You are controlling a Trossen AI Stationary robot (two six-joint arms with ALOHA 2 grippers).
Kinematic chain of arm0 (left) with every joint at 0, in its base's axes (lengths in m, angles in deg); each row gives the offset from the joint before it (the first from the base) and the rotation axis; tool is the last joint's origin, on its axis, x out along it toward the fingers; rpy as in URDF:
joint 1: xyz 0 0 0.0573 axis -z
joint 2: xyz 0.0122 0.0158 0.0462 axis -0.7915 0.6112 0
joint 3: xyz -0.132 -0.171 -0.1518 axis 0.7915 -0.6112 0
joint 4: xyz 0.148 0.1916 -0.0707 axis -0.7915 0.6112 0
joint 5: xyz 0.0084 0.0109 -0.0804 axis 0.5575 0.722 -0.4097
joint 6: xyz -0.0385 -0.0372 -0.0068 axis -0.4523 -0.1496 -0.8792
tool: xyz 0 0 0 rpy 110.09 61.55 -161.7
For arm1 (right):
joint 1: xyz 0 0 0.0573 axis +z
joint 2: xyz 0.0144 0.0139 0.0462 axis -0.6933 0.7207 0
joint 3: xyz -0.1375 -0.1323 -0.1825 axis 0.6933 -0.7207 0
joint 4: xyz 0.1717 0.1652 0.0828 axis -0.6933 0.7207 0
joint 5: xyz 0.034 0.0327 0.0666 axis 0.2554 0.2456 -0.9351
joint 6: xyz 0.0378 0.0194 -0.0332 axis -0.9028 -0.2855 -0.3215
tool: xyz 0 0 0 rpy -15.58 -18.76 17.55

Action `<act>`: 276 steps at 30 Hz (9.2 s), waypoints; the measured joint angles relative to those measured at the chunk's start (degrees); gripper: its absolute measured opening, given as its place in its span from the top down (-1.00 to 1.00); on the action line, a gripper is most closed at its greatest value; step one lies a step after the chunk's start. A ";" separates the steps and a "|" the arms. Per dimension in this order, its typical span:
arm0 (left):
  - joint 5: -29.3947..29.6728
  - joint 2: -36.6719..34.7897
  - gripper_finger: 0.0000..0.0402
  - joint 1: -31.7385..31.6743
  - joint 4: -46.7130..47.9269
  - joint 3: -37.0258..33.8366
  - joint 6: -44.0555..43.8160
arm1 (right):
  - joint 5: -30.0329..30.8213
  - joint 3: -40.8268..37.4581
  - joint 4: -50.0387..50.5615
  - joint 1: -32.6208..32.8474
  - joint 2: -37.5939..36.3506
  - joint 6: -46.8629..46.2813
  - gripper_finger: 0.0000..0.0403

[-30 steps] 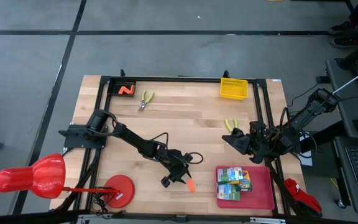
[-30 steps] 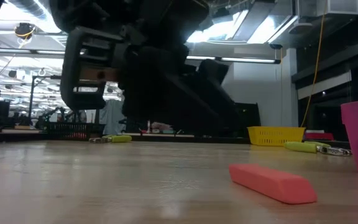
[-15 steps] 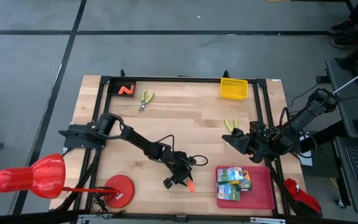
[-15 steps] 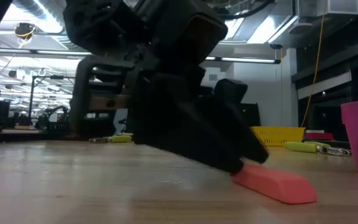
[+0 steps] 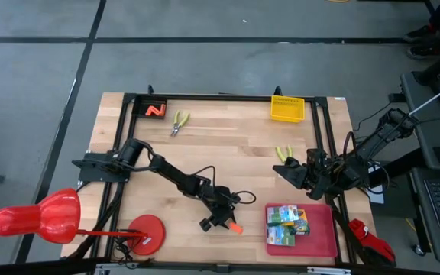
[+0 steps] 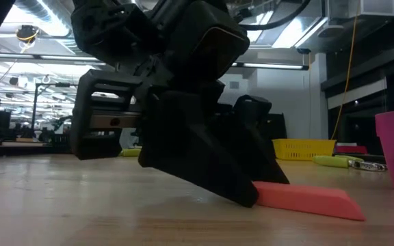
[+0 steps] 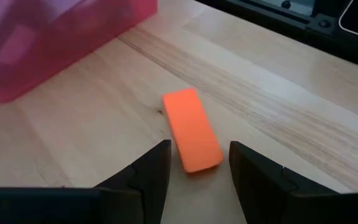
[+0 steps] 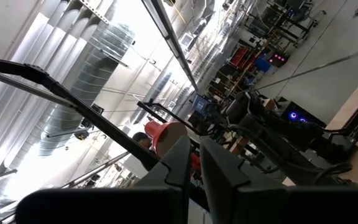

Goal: Pick & Place School Supplies
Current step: Put the orange eraser into the black bin, then put the green puncher into the yellow bin

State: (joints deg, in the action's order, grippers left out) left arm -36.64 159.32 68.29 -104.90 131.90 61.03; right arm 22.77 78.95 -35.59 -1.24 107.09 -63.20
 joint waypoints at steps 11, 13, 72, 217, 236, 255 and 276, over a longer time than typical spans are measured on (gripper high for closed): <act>0.69 0.00 0.28 0.32 -0.64 -0.02 -4.77 | 0.17 0.00 0.00 -0.01 0.00 0.01 0.81; 0.69 0.15 0.28 0.61 -1.17 -0.02 -5.74 | 0.17 0.00 0.00 -0.01 0.00 0.03 0.81; 23.34 -9.53 0.60 -31.49 16.17 2.73 -26.55 | -7.08 13.09 6.86 -0.04 3.13 12.72 0.81; 18.86 -24.48 0.84 -54.86 42.57 -14.92 -29.16 | -18.37 13.03 3.82 -7.17 0.63 19.46 0.81; 12.33 -34.30 0.02 -57.17 52.69 -8.78 -4.36 | -20.02 13.03 3.37 -7.21 0.63 19.35 0.81; 13.07 -21.72 0.06 -60.65 58.29 -1.15 9.65 | -19.62 13.03 1.70 -6.87 1.57 19.08 0.81; 18.26 -15.03 0.53 -60.81 54.59 -0.24 7.40 | -19.55 13.03 0.42 -6.78 1.70 18.06 0.81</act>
State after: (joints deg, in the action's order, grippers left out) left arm -18.38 144.29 7.48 -50.31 131.66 68.43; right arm 3.23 91.98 -35.18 -8.01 108.80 -45.13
